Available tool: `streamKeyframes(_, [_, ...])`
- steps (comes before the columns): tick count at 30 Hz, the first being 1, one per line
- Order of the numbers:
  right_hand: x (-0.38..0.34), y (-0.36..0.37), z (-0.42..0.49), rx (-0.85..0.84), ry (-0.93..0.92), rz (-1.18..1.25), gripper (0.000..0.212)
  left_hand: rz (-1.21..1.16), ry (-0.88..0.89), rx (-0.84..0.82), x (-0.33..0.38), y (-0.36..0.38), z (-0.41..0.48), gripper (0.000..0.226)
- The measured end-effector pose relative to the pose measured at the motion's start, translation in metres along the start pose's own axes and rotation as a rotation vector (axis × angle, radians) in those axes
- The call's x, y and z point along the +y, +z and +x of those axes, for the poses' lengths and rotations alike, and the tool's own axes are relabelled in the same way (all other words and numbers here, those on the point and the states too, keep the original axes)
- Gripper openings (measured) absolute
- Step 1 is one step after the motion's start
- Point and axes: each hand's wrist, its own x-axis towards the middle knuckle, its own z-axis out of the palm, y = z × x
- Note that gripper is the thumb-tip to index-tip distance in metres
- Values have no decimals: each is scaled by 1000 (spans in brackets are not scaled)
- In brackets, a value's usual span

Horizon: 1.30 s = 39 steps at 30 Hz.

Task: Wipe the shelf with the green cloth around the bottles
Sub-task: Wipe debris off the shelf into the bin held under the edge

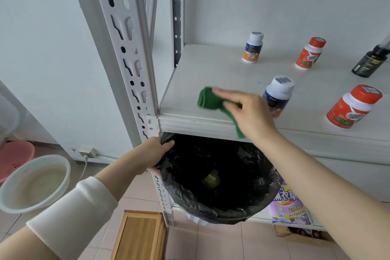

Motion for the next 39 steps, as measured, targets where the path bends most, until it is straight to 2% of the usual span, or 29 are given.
streamKeyframes(2, [4,1,26,106,88,-78,37,0,2,-5,0,0,-1,38])
streamKeyframes(3, [9,3,40,96,151,-127,38,0,1,-7,-1,-1,0,39])
streamKeyframes(6, [23,20,68,-175,244,-368,43,18,-6,-1,-3,-3,1,43])
streamKeyframes(8, [21,30,75,-347,177,-504,47,22,-6,0,-5,-4,2,46])
streamKeyframes(10, [15,34,70,-418,106,-500,48,25,-6,-1,-6,-4,3,48])
streamKeyframes(13, [11,33,47,-394,-4,-366,47,-6,13,4,-2,-1,0,39])
streamKeyframes(15, [8,32,25,-305,-59,-246,44,-15,12,8,-2,1,2,36])
streamKeyframes(17, [4,32,3,-220,-87,-123,41,-8,21,17,-2,1,0,38])
streamKeyframes(20, [1,26,-22,-199,-99,7,39,21,38,23,-4,5,1,40])
streamKeyframes(25, [0,7,-52,-249,93,162,38,65,59,-44,-2,21,-2,46])
streamKeyframes(29, [3,-25,-71,-228,339,457,40,93,53,-91,2,39,-6,46])
streamKeyframes(32, [10,-65,-75,-204,471,694,38,76,68,-116,13,61,-14,34])
streamKeyframes(35, [18,-113,-64,-193,490,763,37,78,73,-95,22,84,-16,36])
streamKeyframes(39, [33,-176,-17,-173,433,699,37,71,66,-62,37,114,-18,36])
